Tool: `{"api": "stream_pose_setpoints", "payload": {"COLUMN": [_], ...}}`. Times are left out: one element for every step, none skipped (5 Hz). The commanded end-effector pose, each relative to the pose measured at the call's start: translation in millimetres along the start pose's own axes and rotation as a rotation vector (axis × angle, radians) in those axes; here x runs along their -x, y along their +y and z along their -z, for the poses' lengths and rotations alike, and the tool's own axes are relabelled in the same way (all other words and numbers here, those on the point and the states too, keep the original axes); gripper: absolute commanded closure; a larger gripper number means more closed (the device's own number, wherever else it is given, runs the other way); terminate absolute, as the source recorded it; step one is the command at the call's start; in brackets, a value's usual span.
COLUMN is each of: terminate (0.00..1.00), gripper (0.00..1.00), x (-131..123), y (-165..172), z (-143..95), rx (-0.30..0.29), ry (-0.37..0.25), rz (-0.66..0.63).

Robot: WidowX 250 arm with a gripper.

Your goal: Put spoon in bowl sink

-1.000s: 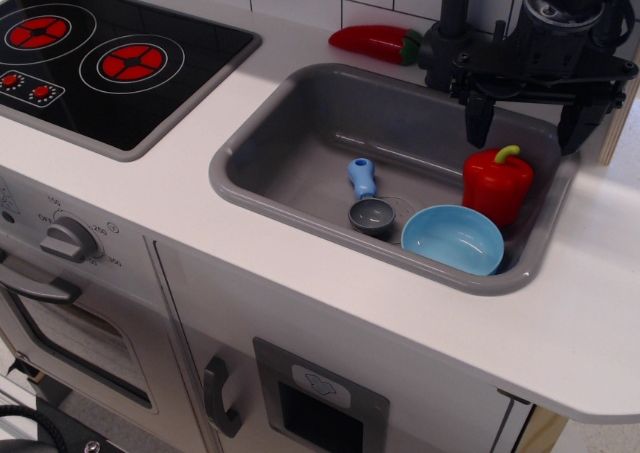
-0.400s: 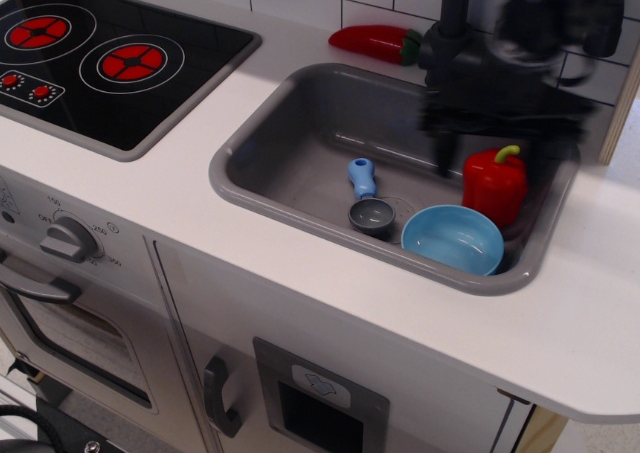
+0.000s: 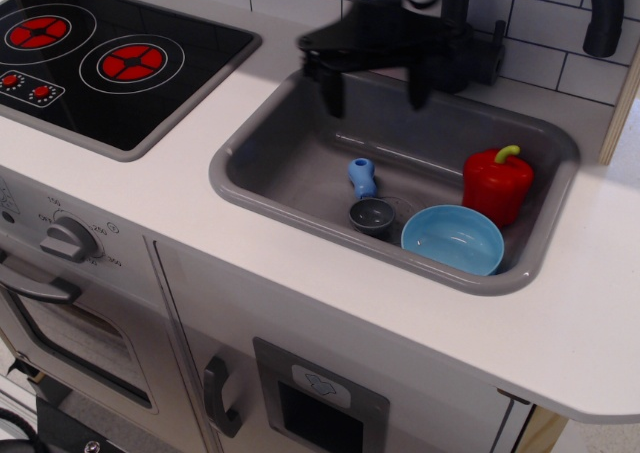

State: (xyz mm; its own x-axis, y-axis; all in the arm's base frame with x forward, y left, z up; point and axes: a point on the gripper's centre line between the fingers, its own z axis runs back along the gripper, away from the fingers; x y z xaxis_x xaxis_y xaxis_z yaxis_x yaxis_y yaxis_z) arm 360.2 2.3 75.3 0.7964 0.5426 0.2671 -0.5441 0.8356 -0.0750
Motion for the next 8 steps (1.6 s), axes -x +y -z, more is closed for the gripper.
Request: {"api": "stream_pose_setpoints", "payload": {"terminate": [0.0,0.0,0.0,0.0,0.0,0.0,0.0,0.0], "gripper": [0.0,0.0,0.0,0.0,0.0,0.0,1.0,1.0], "x": [-8,-6,-3,0,7,12,12,14], "y": [-1,7,12,13,13,13,13,10], "z": [30,49,64,76,85,89,87,87], "rx": [-0.005,-0.025,-0.039,-0.072,-0.082,-0.113,-0.115,-0.132], "ry": [0.03,0.091,0.071,0.083,0.084,0.066,0.078,0.046], "rz": [-0.061,-0.069,-0.072,-0.071,-0.075,-0.077,-0.1,-0.11]}}
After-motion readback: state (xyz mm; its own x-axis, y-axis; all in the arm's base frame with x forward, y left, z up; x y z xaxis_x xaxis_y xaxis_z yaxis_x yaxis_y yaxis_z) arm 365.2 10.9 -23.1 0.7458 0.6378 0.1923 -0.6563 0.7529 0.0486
